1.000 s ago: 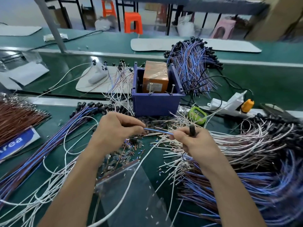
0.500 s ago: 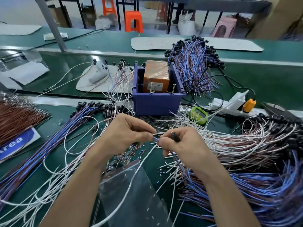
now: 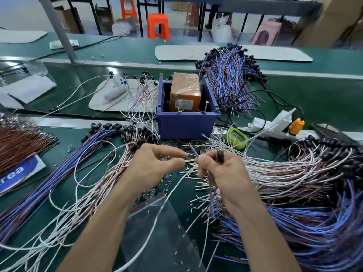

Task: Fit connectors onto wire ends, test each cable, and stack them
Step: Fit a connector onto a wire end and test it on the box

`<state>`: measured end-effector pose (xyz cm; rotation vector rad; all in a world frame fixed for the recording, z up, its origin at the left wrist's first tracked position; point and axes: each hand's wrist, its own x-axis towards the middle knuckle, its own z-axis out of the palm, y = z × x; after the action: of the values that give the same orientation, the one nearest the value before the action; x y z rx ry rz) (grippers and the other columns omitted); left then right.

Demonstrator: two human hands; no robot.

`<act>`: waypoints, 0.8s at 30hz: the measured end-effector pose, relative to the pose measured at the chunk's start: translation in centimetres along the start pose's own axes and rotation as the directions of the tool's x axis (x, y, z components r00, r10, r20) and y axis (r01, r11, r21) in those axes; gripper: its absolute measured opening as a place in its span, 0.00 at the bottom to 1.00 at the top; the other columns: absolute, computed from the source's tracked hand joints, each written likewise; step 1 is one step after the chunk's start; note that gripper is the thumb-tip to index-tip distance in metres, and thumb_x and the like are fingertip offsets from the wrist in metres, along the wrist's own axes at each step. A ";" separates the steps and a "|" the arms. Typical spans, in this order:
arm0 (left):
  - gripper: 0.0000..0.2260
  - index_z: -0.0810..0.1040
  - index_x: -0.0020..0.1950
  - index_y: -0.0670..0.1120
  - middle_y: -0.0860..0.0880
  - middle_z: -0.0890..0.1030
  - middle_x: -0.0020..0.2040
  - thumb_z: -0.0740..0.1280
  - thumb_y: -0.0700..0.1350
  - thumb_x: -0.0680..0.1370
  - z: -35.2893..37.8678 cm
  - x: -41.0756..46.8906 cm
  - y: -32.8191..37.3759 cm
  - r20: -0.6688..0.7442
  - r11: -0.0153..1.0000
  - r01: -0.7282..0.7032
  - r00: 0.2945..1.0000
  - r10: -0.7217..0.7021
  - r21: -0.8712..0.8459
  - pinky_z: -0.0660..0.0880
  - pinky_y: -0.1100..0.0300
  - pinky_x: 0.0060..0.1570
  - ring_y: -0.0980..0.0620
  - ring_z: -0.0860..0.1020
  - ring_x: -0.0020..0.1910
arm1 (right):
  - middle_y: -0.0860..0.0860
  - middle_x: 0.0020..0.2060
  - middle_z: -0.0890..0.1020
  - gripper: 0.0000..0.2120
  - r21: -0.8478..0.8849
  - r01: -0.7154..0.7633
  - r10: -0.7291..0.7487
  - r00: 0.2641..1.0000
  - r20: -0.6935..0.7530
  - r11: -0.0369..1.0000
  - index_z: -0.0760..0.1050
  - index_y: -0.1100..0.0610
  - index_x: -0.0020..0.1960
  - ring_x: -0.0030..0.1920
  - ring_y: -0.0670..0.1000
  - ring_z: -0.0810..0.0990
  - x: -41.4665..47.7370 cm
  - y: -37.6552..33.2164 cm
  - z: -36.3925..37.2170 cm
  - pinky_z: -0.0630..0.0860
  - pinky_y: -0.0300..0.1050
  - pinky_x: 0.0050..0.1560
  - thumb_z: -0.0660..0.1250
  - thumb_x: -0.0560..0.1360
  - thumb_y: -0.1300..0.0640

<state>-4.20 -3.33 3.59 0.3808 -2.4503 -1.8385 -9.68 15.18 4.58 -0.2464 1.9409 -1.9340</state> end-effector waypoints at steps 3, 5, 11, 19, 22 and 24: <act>0.05 0.89 0.46 0.46 0.45 0.87 0.39 0.75 0.45 0.73 2.9 -0.4 1.2 0.020 0.962 -0.035 0.999 0.042 -0.271 0.81 0.56 0.53 0.52 0.83 0.42 | 0.52 0.27 0.81 0.16 0.017 0.021 -0.021 1.000 -0.010 1.000 0.84 0.53 0.34 0.27 0.43 0.77 0.2 0.0 0.7 0.70 0.28 0.30 0.69 0.79 0.63; 0.04 0.89 0.46 0.43 0.45 0.85 0.36 0.75 0.38 0.75 3.9 -0.5 1.3 -0.044 0.909 -0.045 0.999 0.030 -0.414 0.81 0.58 0.49 0.51 0.82 0.38 | 0.53 0.27 0.82 0.14 0.043 0.003 -0.002 1.000 -0.028 0.999 0.85 0.52 0.35 0.28 0.45 0.77 0.3 -0.1 0.7 0.69 0.31 0.29 0.70 0.78 0.60; 0.07 0.88 0.41 0.42 0.43 0.86 0.38 0.76 0.44 0.67 4.5 0.0 2.0 -0.154 0.817 0.004 0.982 -0.113 -0.576 0.79 0.60 0.39 0.51 0.82 0.36 | 0.55 0.29 0.82 0.06 0.172 -0.094 0.086 0.995 0.050 0.981 0.85 0.55 0.37 0.23 0.47 0.70 -0.1 -0.1 0.2 0.62 0.37 0.26 0.74 0.71 0.54; 0.07 0.89 0.38 0.49 0.46 0.88 0.39 0.76 0.39 0.74 4.5 0.3 1.7 -0.131 0.904 0.047 0.985 -0.113 -0.425 0.79 0.65 0.40 0.55 0.85 0.37 | 0.56 0.30 0.83 0.11 0.207 -0.007 0.015 0.999 -0.036 0.978 0.84 0.58 0.35 0.25 0.42 0.77 -0.1 0.3 0.3 0.69 0.30 0.27 0.74 0.72 0.70; 0.08 0.89 0.37 0.47 0.44 0.87 0.38 0.75 0.38 0.75 4.6 0.7 1.6 -0.124 0.893 0.092 0.979 -0.161 -0.440 0.81 0.60 0.42 0.51 0.84 0.37 | 0.55 0.29 0.83 0.15 0.197 0.013 0.005 0.996 -0.089 0.980 0.85 0.56 0.32 0.23 0.40 0.75 0.3 0.7 0.7 0.68 0.28 0.26 0.73 0.72 0.71; 0.09 0.87 0.36 0.43 0.43 0.87 0.37 0.73 0.38 0.77 4.6 1.3 1.8 -0.195 0.875 0.079 0.962 -0.194 -0.478 0.81 0.60 0.38 0.50 0.83 0.34 | 0.55 0.30 0.84 0.15 0.203 0.016 0.017 0.987 -0.159 0.979 0.84 0.56 0.32 0.21 0.39 0.73 0.6 1.0 0.9 0.67 0.27 0.25 0.72 0.74 0.70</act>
<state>-6.57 1.17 3.80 0.7036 -1.7875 -2.2058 -9.73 14.10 3.56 -0.0333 1.8175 -2.1927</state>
